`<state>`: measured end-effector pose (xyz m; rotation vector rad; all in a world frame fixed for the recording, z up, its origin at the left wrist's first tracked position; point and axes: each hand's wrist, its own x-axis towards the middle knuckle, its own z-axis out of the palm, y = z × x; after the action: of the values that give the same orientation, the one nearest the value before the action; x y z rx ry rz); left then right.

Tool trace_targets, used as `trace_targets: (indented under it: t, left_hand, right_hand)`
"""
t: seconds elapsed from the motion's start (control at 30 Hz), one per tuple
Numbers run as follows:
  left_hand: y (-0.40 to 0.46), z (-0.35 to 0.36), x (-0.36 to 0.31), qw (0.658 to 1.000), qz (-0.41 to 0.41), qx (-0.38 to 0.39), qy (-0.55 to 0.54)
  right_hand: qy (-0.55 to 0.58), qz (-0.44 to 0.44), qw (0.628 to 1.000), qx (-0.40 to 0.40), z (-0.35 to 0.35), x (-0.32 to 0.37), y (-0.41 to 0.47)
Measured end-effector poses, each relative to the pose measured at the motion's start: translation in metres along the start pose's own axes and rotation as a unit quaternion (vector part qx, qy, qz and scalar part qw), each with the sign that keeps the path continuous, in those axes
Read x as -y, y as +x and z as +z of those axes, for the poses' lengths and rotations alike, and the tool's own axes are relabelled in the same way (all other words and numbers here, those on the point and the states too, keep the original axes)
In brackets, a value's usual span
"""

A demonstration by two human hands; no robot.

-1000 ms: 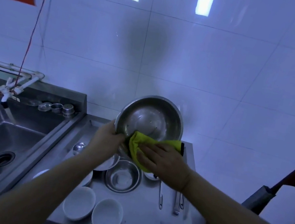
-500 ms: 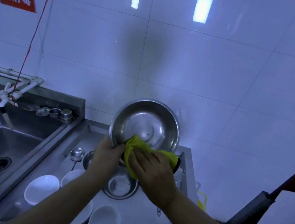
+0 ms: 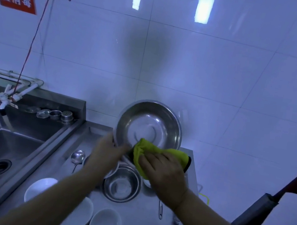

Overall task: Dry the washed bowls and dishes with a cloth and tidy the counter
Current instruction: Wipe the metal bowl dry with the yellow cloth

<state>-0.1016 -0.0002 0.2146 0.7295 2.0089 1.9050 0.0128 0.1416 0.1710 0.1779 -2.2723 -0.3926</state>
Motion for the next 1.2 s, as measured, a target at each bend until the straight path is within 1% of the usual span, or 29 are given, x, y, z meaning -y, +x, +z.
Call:
trace_targets:
  t: [0.07, 0.13, 0.17, 0.23, 0.3, 0.37, 0.43, 0.53, 0.63, 0.73, 0.8, 0.9, 1.0, 1.07, 1.13, 1.2]
  left_hand:
    - [-0.011, 0.014, 0.014, 0.991, -0.047, -0.015, -0.128]
    - [-0.009, 0.014, 0.020, 0.980, -0.070, -0.025, -0.184]
    - [-0.007, 0.011, 0.021, 0.982, -0.061, -0.018, -0.175]
    - [-0.001, 0.004, 0.022, 0.994, -0.023, 0.001, -0.106]
    - [0.003, -0.003, 0.018, 0.999, 0.007, 0.031, -0.033]
    - [0.007, -0.011, 0.013, 0.998, 0.018, 0.044, 0.028]
    - [0.007, -0.017, 0.008, 0.997, 0.015, 0.057, 0.057]
    - [0.006, -0.022, 0.000, 0.993, 0.018, 0.094, 0.066]
    - [0.010, -0.023, -0.005, 0.992, 0.027, 0.106, 0.066]
    - [0.008, -0.015, -0.004, 0.991, 0.030, 0.115, 0.059]
    - [0.005, -0.007, 0.000, 0.993, 0.026, 0.107, 0.035]
    - [0.006, 0.001, 0.001, 0.996, 0.021, 0.084, -0.018]
    - [0.009, -0.001, -0.001, 0.995, 0.011, 0.079, -0.055]
    - [0.010, -0.005, 0.000, 0.996, 0.005, 0.077, -0.049]
    - [0.010, -0.009, 0.000, 0.997, -0.004, 0.072, -0.032]
    - [0.009, -0.012, 0.000, 0.997, -0.005, 0.080, -0.012]
  right_hand:
    - [0.020, 0.045, 0.999, 0.012, 0.002, 0.016, 0.006]
    - [0.055, 0.057, 0.995, 0.056, 0.000, 0.025, 0.007]
    - [0.080, 0.057, 0.992, 0.083, -0.002, 0.026, 0.006]
    - [0.116, 0.060, 0.982, 0.134, -0.006, 0.023, 0.004]
    - [0.139, 0.056, 0.974, 0.167, -0.012, 0.018, 0.006]
    - [0.155, 0.046, 0.967, 0.196, -0.017, 0.009, 0.008]
    - [0.140, 0.039, 0.961, 0.236, -0.023, -0.003, 0.009]
    - [0.082, 0.060, 0.954, 0.283, -0.027, -0.020, 0.011]
    - [0.055, 0.096, 0.955, 0.276, -0.027, -0.028, 0.021]
    - [0.070, 0.133, 0.947, 0.282, -0.023, -0.028, 0.035]
    - [0.099, 0.129, 0.943, 0.289, -0.017, -0.022, 0.045]
    - [0.184, 0.128, 0.938, 0.264, -0.010, -0.008, 0.054]
    - [0.223, 0.111, 0.933, 0.261, -0.007, 0.006, 0.049]
    - [0.233, 0.090, 0.930, 0.272, -0.009, 0.009, 0.040]
    - [0.206, 0.051, 0.939, 0.270, -0.015, 0.006, 0.027]
    - [0.138, 0.016, 0.957, 0.255, -0.022, -0.001, 0.016]
